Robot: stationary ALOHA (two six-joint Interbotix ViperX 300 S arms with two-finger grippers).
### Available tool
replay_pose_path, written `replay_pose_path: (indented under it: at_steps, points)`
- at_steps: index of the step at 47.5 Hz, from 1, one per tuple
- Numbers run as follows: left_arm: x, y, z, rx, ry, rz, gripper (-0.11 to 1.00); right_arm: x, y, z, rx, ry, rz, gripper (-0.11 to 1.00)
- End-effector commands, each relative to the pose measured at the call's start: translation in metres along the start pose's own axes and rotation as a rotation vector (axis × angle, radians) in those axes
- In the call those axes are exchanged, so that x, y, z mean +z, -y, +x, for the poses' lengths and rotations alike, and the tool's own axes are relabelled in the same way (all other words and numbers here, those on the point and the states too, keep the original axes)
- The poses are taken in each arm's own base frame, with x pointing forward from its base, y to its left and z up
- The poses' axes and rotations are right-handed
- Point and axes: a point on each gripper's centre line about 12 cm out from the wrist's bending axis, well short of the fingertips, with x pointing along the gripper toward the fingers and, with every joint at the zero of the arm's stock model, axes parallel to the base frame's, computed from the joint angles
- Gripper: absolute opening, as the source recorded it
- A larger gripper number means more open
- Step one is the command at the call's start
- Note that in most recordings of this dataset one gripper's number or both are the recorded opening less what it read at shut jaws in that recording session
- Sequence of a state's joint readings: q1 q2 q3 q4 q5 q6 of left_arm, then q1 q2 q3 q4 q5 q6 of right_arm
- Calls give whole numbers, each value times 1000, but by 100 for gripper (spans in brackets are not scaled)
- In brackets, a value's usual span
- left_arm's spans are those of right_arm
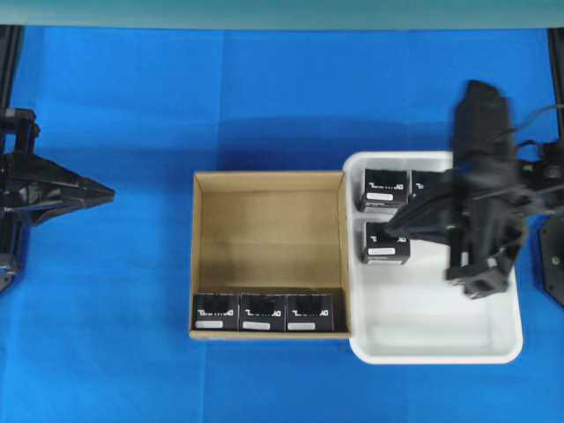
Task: Pick the box from inside the cardboard box.
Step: 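Swing the right gripper from the white tray over the cardboard box, then lower the open right gripper onto the rightmost servo box in the cardboard box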
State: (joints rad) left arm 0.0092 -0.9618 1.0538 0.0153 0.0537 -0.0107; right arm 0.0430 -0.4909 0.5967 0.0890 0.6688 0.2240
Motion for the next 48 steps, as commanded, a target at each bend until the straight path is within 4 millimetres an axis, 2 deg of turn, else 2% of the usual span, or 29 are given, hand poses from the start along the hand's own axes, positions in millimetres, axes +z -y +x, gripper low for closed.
replay_pose_path:
  at_steps: [1,16,23,36,48]
  points:
    - [11,0,0,0,25,2,-7,10,-7,8,-4,-66,-10,-1]
    - [11,0,0,-1,25,0,-7,27,-19,50,-50,-314,-36,-1]
    - [11,1,0,-6,26,1,-7,29,-22,69,-71,-424,-59,-1]
    - [11,3,0,-15,26,2,-7,34,-32,102,-50,-499,-172,-1]
    - [12,5,0,-26,28,5,-7,37,-33,116,-49,-543,-199,-1]
